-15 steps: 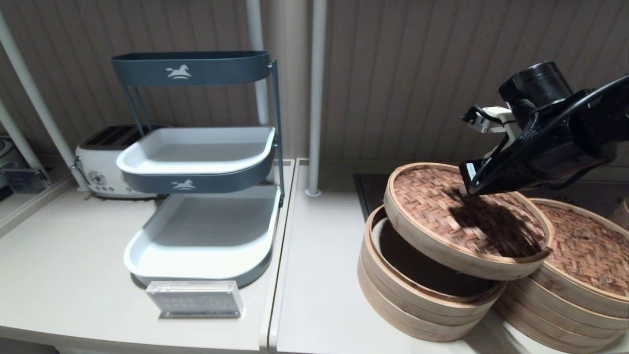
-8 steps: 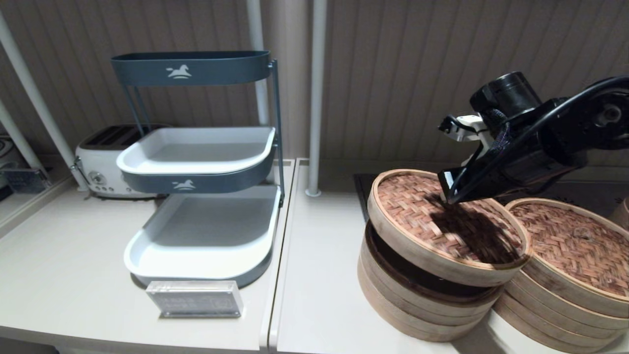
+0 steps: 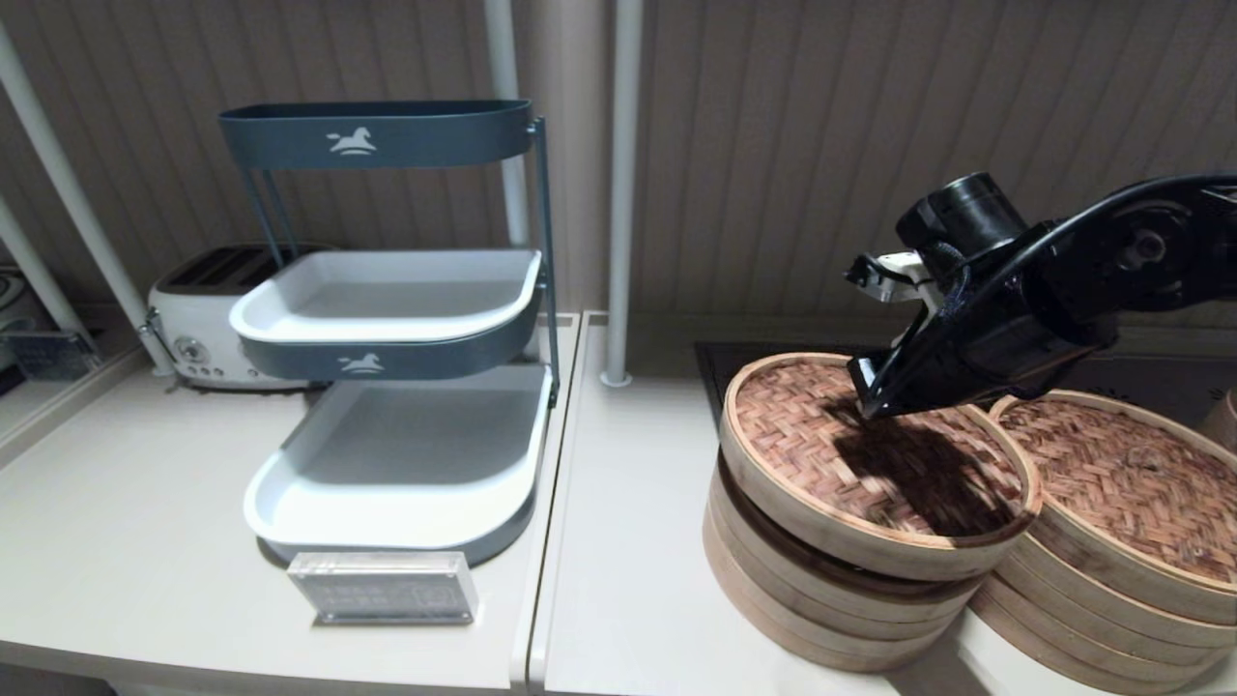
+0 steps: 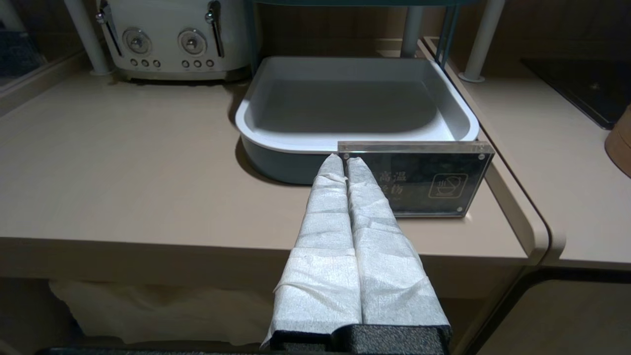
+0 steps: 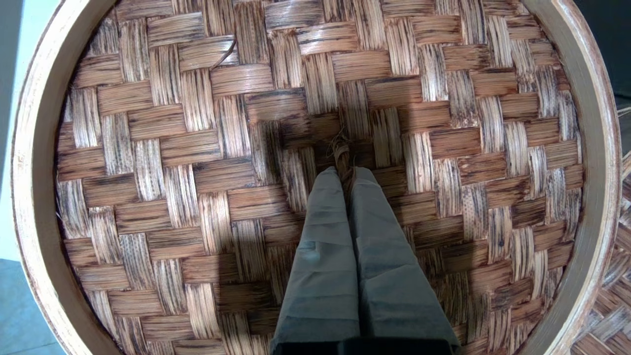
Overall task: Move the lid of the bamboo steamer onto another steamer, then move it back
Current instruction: Put the steamer
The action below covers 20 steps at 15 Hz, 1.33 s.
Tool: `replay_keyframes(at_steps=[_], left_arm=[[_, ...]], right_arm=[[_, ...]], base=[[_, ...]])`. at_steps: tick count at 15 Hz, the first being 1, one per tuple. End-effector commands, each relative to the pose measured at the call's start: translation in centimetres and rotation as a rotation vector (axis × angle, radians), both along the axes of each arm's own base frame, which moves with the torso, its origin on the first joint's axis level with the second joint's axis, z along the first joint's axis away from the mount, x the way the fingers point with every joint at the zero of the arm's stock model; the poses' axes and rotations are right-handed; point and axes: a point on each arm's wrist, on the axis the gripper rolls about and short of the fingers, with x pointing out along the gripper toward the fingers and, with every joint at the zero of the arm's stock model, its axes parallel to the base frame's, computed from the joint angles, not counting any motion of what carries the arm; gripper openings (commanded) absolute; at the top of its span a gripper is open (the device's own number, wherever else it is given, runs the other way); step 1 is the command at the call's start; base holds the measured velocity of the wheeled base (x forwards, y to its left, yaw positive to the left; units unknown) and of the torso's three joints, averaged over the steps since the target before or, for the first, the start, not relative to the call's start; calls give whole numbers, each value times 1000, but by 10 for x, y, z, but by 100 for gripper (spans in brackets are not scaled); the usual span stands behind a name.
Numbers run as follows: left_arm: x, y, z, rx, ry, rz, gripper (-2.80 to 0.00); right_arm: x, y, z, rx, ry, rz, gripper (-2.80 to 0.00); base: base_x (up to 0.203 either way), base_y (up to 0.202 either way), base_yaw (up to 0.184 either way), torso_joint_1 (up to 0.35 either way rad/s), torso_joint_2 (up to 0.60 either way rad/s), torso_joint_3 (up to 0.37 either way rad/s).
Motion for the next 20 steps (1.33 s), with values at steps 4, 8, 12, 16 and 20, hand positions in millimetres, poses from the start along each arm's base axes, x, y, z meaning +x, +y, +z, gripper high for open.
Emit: replay_keyframes(at_steps=[4, 8, 12, 16, 20], left_arm=[[2, 0, -8, -1, 24, -2, -280], [2, 0, -8, -1, 25, -2, -280], [2, 0, -8, 0, 25, -2, -280], [2, 0, -8, 0, 25, 0, -280], [2, 0, -8, -1, 24, 0, -280]], right_arm=[[4, 0, -13, -23, 42, -14, -280], [5, 1, -18, -28, 56, -10, -280], [7, 2, -23, -33, 73, -9, -280], [10, 3, -24, -32, 71, -11, -280], [16, 5, -20, -21, 28, -8, -280]], base=[[0, 0, 0, 0, 0, 0], [0, 0, 0, 0, 0, 0], [0, 0, 0, 0, 0, 0], [0, 0, 0, 0, 0, 0], [0, 0, 0, 0, 0, 0]])
